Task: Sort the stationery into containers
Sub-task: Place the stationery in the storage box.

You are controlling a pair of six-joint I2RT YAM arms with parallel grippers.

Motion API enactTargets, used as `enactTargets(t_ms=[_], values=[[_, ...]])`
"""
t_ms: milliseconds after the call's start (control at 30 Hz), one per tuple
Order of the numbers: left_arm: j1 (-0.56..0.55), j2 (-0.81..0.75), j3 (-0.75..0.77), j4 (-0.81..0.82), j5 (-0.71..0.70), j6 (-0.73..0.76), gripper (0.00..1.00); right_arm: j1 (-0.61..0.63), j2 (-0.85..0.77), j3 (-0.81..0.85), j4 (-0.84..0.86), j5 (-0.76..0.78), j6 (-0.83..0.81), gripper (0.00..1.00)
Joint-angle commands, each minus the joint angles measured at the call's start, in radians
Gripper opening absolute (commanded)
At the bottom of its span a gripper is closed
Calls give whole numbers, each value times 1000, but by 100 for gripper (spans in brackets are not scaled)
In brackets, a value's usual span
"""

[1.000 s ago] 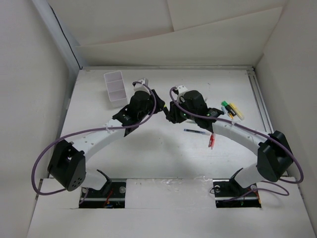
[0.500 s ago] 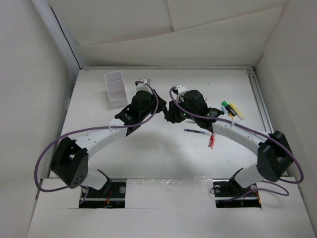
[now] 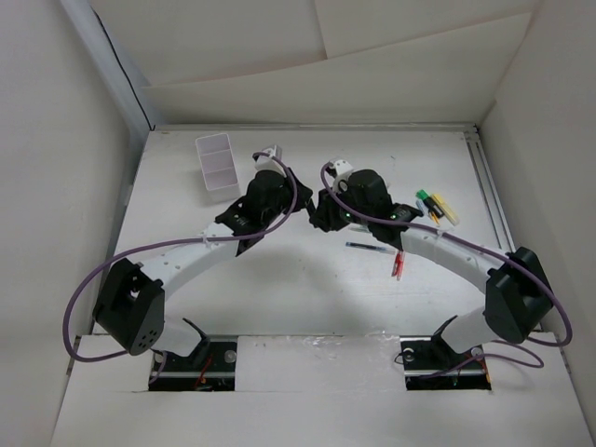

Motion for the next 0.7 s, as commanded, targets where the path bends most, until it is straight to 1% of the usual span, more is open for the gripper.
enactTargets(t_ms=[0, 100, 167, 200, 367, 467, 600, 667], values=[[6, -35, 20, -6, -41, 13, 0, -10, -54, -5, 69, -59, -5, 40], [6, -45, -2, 5, -55, 13, 0, -19, -79, -23, 69, -68, -5, 49], [6, -54, -2, 5, -89, 13, 0, -19, -91, -34, 69, -68, -5, 53], [6, -45, 9, -4, -89, 13, 0, -29, -103, -34, 69, -68, -5, 56], [6, -45, 29, -24, -147, 22, 0, -39, -135, -54, 80, -68, -5, 68], [29, -45, 52, -37, -203, 22, 0, -39, -166, -63, 91, -68, 4, 70], [103, -19, 101, -37, -225, 13, 0, -48, -206, -97, 91, -46, 4, 71], [144, 4, 124, -46, -262, 13, 0, -48, -215, -97, 91, -45, 15, 71]])
